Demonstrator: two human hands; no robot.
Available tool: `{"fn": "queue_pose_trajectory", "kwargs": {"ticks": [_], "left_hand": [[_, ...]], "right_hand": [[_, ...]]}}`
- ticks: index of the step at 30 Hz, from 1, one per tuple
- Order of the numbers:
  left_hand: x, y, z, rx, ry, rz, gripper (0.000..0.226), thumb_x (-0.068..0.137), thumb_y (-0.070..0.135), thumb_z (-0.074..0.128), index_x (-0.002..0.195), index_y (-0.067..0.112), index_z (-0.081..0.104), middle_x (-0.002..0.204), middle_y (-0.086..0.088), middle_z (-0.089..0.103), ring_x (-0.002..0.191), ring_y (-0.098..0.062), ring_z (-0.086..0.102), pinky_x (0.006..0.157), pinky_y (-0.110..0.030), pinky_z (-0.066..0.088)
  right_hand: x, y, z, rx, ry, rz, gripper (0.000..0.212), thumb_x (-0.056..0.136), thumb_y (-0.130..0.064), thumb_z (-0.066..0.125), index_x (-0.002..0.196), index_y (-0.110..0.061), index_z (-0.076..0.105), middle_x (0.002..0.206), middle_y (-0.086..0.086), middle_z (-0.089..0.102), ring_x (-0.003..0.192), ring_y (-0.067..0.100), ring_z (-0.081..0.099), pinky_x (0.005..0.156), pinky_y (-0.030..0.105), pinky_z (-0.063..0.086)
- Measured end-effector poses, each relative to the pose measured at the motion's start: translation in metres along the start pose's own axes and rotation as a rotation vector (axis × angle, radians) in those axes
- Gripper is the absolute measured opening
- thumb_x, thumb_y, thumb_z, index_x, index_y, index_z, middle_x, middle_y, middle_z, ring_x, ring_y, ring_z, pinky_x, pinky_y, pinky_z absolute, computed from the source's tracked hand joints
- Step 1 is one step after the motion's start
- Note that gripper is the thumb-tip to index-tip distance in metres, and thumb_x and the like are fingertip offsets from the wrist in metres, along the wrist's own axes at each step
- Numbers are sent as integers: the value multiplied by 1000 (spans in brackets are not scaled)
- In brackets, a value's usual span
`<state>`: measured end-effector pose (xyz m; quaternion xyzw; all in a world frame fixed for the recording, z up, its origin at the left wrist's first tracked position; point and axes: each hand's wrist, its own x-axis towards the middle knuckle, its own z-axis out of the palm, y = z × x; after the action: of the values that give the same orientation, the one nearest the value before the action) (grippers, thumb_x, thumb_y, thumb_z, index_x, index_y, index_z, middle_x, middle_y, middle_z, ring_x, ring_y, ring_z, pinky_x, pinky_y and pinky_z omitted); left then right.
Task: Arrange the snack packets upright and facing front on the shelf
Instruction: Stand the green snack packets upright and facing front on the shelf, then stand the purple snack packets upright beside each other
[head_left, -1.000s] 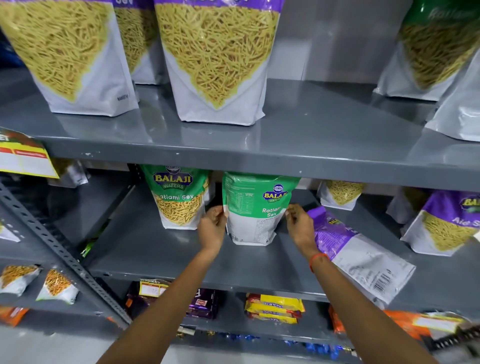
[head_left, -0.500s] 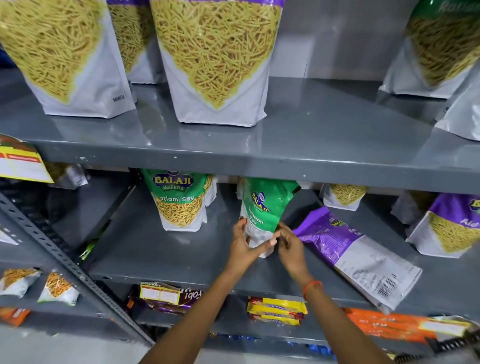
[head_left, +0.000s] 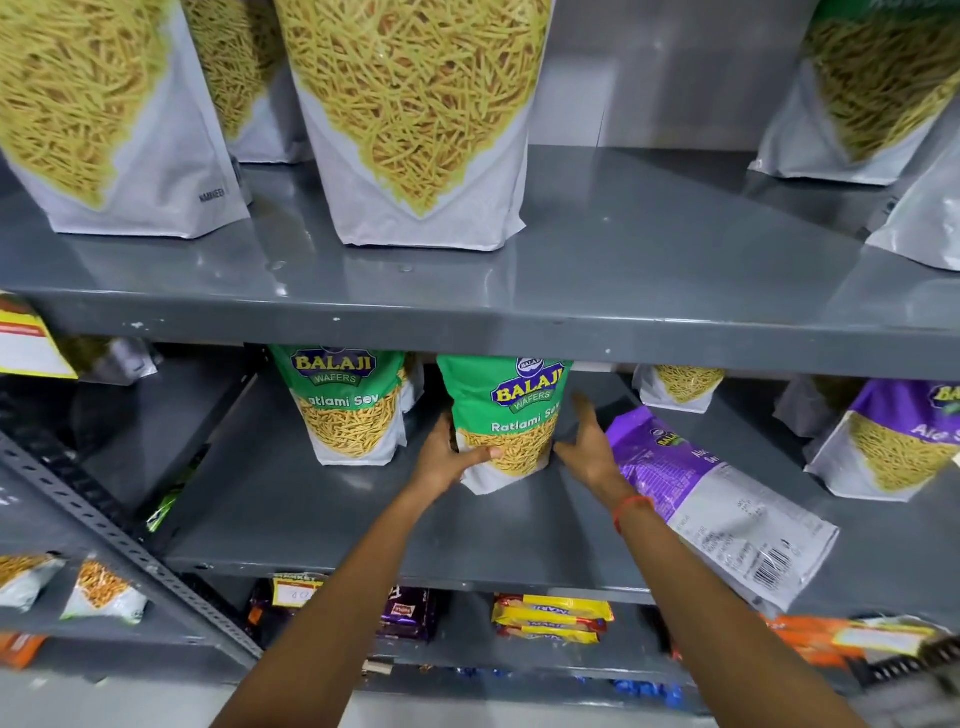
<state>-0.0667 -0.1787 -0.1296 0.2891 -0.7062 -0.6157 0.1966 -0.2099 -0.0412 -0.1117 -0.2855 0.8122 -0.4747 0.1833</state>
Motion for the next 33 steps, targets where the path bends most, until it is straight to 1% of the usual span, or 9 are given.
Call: {"fn": "queue_pose_trajectory", "kwargs": {"ticks": [3, 7, 13, 17, 23, 26, 29, 31, 33], "left_hand": [[5, 2, -8, -12, -64, -12, 72, 53, 32, 83, 117, 16, 54, 123, -10, 63, 111, -22, 60, 100, -42, 47], [8, 2, -6, 25, -109, -16, 52, 72, 6, 74, 119, 7, 52, 126, -18, 61, 107, -24, 60, 95, -37, 49], [6, 3, -4, -4, -37, -10, 51, 76, 5, 70, 120, 9, 45, 128, -16, 56, 115, -27, 56, 107, -51, 40], [-14, 7, 12, 176, 210, 74, 91, 80, 29, 67, 145, 15, 5, 157, -8, 13, 143, -23, 17, 116, -41, 20], [-58, 10, 92, 465, 382, 325, 84, 86, 49, 43, 141, 18, -13, 153, 1, -16, 141, -6, -13, 116, -20, -6], [-81, 13, 157, 430, 243, 246, 83, 83, 58, 32, 143, 17, -8, 156, -2, -4, 144, -12, 2, 116, -23, 10], [-88, 17, 219, 261, 184, -93, 79, 83, 47, 52, 141, 1, 22, 145, -19, 41, 126, -33, 47, 99, -38, 40], [-82, 16, 250, 128, 235, -238, 48, 80, 31, 63, 112, -4, 57, 110, -29, 66, 102, -39, 62, 84, -43, 49], [-68, -3, 267, -33, 271, -325, 34, 67, 31, 65, 78, -2, 68, 88, -30, 71, 86, -39, 68, 77, -48, 56]], "right_hand": [[2, -4, 2, 100, -138, 31, 78, 70, 14, 60, 136, -10, 26, 135, 17, 50, 125, 29, 48, 107, 44, 40], [-12, 9, 13, 173, -1, 102, 66, 71, 12, 62, 128, -6, 35, 125, 20, 54, 115, 29, 54, 100, 46, 46], [-9, 3, 20, 68, 109, 47, 59, 70, 3, 63, 123, -3, 39, 122, 24, 53, 115, 37, 51, 99, 53, 45], [-23, -5, 16, -125, 305, -183, 57, 74, 0, 59, 127, 2, 37, 122, 25, 48, 116, 37, 42, 101, 43, 37], [-26, 24, -33, -661, 233, -263, 55, 78, -21, 58, 127, -3, 40, 139, 22, 41, 128, 39, 38, 110, 49, 32], [-29, 53, -77, -867, 7, -30, 58, 90, -41, 43, 136, -8, 31, 149, 15, 30, 137, 33, 27, 115, 53, 16], [-33, 82, -127, -877, -136, 110, 58, 91, -50, 31, 138, -15, 30, 151, 8, 30, 137, 31, 28, 114, 51, 21], [-34, 91, -161, -760, -214, 159, 57, 92, -53, 28, 137, -18, 32, 152, 6, 30, 138, 31, 27, 114, 47, 21], [-36, 93, -187, -626, -296, 192, 53, 95, -48, 26, 135, -16, 37, 150, 11, 34, 137, 32, 32, 113, 41, 22]]}}
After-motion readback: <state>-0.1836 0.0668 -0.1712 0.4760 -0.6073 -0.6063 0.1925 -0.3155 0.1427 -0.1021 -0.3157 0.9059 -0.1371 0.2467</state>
